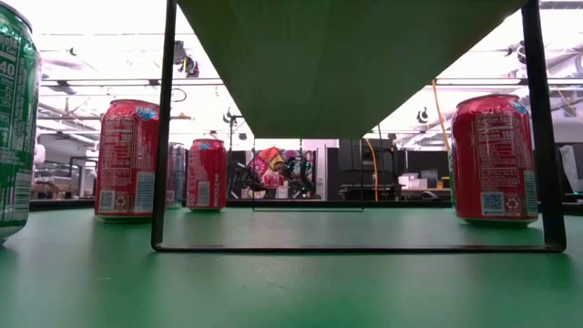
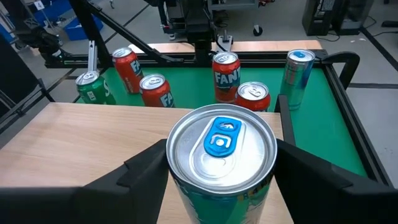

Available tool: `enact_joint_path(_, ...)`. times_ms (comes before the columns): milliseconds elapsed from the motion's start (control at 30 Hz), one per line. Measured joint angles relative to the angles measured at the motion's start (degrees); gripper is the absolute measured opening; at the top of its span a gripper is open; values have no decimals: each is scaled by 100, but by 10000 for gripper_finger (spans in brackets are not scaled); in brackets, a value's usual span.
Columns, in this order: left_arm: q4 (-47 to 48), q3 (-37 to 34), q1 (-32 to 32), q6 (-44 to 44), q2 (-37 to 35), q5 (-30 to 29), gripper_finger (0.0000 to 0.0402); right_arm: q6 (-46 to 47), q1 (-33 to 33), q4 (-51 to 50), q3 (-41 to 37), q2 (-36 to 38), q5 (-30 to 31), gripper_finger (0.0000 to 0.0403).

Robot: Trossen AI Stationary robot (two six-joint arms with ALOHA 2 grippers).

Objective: Place canned beverage on shelf
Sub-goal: Put the blue soda can on the shelf, then put the blue soda can on the shelf aligned with the other blue soda can

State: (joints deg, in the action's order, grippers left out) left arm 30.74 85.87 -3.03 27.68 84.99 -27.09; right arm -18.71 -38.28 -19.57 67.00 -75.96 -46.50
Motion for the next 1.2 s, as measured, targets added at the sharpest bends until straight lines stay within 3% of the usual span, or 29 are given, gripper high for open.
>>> enact_joint_path(333,1,-1,0,8,0,-1,356,3,-27,-25,-2,-9,44,302)
enact_joint_path(933,2,-1,4,31,0,-1,356,523,-27,170,-2,308,346,304)
enact_joint_path(1200,24,-1,4,355,0,-1,356,1457,-27,314,-9,866,642,304)
